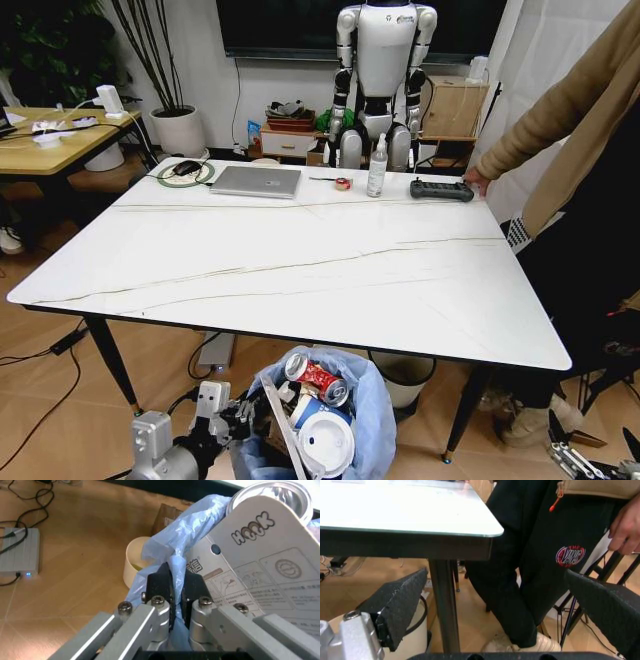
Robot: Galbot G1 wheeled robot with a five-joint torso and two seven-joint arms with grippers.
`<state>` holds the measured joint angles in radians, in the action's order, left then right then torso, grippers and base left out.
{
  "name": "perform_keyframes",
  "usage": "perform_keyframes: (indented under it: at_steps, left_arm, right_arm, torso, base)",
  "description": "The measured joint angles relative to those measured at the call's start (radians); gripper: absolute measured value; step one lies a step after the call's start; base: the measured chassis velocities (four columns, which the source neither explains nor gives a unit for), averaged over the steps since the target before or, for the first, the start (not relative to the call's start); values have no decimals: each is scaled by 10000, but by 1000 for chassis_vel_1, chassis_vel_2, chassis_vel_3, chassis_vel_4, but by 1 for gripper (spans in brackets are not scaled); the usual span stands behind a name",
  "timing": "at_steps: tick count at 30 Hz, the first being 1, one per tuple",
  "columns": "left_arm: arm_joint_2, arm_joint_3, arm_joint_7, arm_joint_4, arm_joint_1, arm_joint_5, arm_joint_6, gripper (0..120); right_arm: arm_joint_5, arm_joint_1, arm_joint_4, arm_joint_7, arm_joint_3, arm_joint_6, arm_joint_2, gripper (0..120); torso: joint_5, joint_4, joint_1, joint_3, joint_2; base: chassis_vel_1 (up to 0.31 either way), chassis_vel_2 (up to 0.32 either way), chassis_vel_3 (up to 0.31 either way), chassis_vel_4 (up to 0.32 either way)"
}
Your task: Pick up the trash bin and place the trash from the table into it.
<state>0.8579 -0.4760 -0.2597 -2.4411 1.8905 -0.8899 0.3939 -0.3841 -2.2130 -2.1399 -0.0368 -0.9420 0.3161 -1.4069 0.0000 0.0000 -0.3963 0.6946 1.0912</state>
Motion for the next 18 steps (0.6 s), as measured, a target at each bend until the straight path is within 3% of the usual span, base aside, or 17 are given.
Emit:
perform_keyframes:
  at_steps: [6,18]
  left_arm:
    - [208,-122,0,449,-191,-32,-38,0]
    - [518,-140,-33,854,-495,-68,-30,0]
  right_arm:
    - [0,0,0,0,0,0,0,100]
    - [0,0,0,0,0,0,0,100]
  torso:
    - [0,0,229,-288,-518]
    - [0,0,463,-595,-1056]
  base:
    - [0,0,0,0]
    - [0,0,0,0]
